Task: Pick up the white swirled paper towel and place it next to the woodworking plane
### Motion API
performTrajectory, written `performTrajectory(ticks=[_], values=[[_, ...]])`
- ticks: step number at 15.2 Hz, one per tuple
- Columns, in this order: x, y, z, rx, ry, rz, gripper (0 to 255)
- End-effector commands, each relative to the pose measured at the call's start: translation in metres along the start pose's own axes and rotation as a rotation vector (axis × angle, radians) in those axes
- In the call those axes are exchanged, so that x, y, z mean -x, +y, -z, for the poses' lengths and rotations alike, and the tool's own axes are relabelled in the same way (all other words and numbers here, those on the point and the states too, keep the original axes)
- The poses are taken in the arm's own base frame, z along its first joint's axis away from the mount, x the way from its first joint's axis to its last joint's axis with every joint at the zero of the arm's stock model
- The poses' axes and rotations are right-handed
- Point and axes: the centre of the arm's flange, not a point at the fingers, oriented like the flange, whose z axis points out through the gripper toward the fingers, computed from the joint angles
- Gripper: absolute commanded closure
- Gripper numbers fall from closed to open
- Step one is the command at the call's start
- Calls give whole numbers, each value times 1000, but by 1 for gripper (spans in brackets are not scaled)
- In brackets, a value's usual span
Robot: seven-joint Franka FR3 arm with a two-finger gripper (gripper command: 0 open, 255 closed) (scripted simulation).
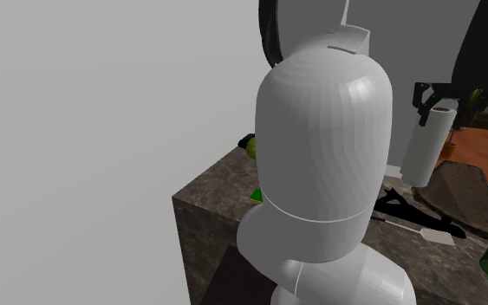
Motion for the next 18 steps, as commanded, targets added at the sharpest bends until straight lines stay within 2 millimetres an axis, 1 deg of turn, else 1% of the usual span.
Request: performTrajectory(ticks=[1,18], values=[[0,0,-10,0,0,0,255],[-1,-2,-100,0,0,0,255]])
